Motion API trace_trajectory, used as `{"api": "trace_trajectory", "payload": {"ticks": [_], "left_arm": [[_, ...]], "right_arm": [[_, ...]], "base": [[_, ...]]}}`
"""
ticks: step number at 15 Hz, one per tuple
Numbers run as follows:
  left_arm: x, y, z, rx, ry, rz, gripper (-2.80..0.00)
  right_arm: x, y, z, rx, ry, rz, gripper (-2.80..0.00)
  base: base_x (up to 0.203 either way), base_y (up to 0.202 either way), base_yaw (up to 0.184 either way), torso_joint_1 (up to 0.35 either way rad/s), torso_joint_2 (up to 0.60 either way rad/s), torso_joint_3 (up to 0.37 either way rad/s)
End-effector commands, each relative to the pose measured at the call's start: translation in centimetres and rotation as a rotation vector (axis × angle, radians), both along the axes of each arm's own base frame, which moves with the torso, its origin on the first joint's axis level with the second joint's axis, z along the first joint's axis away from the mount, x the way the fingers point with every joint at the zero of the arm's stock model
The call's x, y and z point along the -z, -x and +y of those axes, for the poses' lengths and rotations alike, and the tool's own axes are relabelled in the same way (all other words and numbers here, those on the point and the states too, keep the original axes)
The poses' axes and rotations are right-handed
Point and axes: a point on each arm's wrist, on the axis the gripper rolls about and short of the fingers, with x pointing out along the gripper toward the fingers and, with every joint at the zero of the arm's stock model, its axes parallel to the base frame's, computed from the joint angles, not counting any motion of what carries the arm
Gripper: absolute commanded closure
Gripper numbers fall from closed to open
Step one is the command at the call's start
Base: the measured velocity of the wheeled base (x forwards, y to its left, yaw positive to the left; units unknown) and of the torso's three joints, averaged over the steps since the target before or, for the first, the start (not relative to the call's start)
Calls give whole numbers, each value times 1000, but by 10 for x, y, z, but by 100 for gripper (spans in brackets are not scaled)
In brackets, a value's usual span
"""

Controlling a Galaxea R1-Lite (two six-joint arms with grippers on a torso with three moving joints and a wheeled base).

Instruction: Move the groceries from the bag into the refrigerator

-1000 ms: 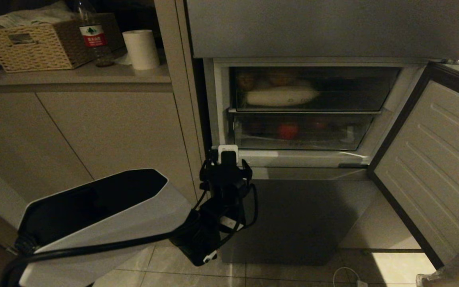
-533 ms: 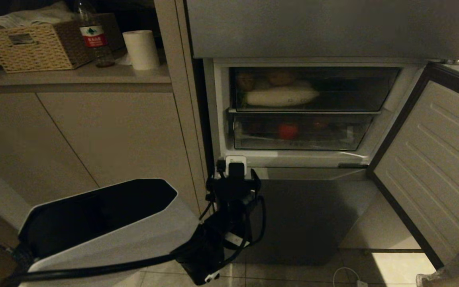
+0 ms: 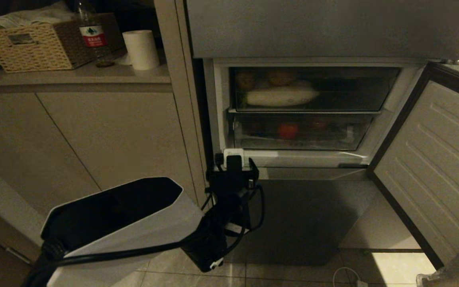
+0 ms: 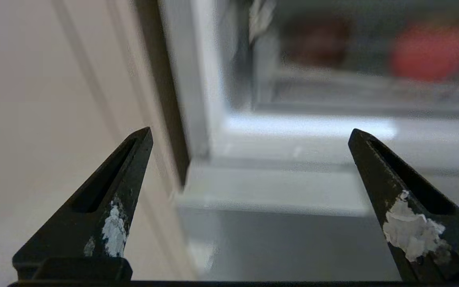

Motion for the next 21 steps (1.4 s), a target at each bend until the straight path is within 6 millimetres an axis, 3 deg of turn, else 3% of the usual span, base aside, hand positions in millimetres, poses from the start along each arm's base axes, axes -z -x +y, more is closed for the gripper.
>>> {"api": "trace_trajectory", "payload": {"ticks": [1, 5, 11, 21], "left_arm": [[-5, -19, 2, 16, 9, -55, -280], [-9, -50, 13, 29, -6, -124, -280], [-19, -80, 10, -47, 2, -288, -280], [-1, -89, -10, -20, -5, -234, -280]], "right_arm": [[0, 0, 0, 0, 0, 0, 0], [0, 0, 0, 0, 0, 0, 0], [0, 0, 0, 0, 0, 0, 0], [0, 0, 0, 0, 0, 0, 0]], "base": [[0, 0, 0, 0, 0, 0], [0, 0, 0, 0, 0, 0], [0, 0, 0, 0, 0, 0], [0, 0, 0, 0, 0, 0]]}}
